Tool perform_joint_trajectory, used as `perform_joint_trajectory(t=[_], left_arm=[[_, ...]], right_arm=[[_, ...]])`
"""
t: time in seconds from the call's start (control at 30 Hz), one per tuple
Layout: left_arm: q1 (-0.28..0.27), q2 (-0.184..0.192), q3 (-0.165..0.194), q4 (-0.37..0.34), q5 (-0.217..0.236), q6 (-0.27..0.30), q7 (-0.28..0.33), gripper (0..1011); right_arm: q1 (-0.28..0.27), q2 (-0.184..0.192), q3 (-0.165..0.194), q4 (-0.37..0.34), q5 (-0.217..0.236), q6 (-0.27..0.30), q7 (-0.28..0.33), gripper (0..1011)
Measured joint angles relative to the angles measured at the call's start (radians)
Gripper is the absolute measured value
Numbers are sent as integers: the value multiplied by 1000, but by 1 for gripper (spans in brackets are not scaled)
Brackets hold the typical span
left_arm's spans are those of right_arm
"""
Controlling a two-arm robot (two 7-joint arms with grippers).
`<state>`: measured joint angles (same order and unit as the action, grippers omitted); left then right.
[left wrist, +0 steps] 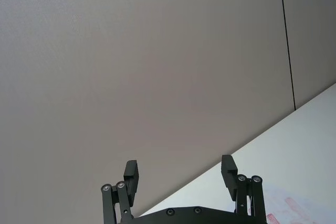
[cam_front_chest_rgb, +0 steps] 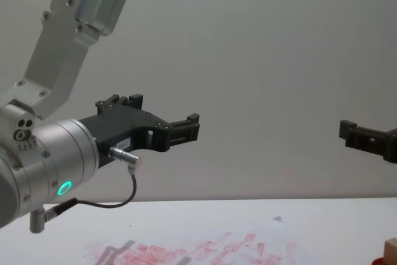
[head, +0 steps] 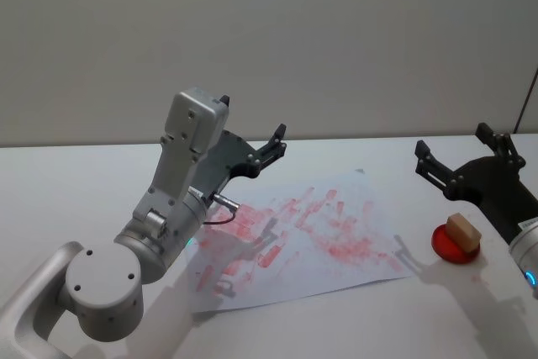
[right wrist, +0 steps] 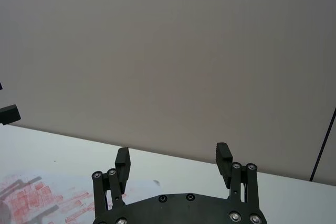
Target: Use the one hand to pick up the stamp and affix it onto the A4 paper.
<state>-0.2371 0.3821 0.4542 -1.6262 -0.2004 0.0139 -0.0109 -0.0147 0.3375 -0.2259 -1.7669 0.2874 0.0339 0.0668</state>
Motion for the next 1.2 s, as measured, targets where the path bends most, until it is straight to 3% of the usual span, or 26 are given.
perform_joint_trajectory(t=[0.87, 1.2], left_arm=[[0, 0, 0, 0, 0, 0, 0, 1001], [0, 0, 0, 0, 0, 0, 0, 1001]], right_arm=[[-1, 2, 2, 0, 0, 1, 0, 1001], [-32, 20, 16, -25, 3, 33, -43, 1001]])
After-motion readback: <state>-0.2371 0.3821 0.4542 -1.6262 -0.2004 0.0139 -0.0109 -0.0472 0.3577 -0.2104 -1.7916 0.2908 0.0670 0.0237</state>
